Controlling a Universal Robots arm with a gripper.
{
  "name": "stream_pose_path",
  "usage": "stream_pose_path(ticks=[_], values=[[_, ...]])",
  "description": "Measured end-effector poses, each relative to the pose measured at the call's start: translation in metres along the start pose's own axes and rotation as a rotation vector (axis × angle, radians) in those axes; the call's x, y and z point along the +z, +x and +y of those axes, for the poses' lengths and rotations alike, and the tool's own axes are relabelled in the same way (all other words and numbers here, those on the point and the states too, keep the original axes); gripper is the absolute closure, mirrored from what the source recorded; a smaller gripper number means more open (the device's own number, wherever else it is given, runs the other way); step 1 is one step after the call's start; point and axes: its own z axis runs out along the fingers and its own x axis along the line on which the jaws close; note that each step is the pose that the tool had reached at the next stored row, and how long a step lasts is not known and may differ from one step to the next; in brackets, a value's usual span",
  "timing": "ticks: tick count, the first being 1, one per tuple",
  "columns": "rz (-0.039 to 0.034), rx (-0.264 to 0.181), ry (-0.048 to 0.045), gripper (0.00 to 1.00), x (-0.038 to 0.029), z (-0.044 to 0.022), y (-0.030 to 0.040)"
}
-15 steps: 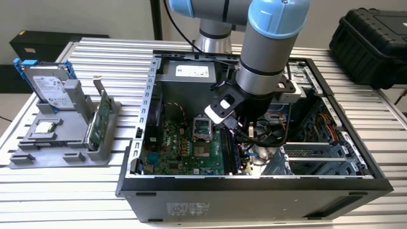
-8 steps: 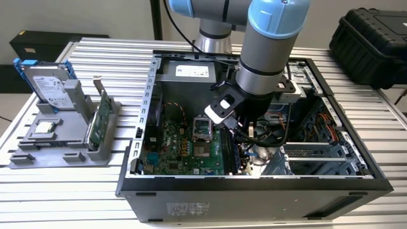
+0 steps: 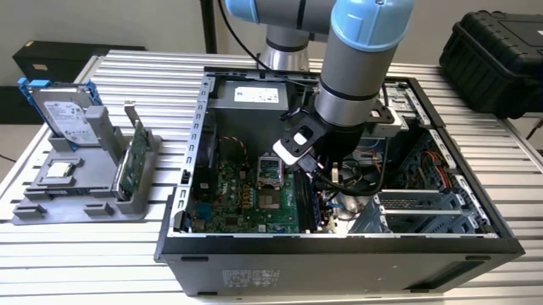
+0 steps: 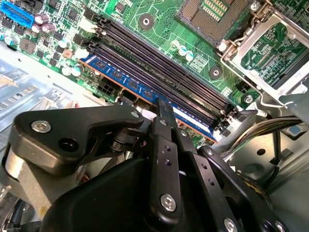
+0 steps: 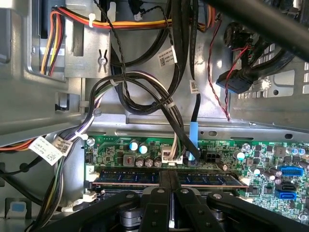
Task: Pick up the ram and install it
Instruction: 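Press down the ram until it locks into place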
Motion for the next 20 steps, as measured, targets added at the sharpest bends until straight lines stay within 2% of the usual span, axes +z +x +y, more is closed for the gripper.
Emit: stream_pose_path(ticks=[2,3,5,16,20], values=[[0.0014,0.0,-0.0004,1.0,-0.0026,0.0001,0.0],[0.0044,0.0,-0.0012,1.0,-0.005,0.0002,0.0004],[0.0008,0.0,-0.0002,1.0,-0.0151,0.0002,-0.0007],[0.0008,0.0,-0.0002,1.0,-0.0647,0.0009,-0.003],[0.0008,0.0,0.0,1.0,-0.0781,0.0011,-0.0036]])
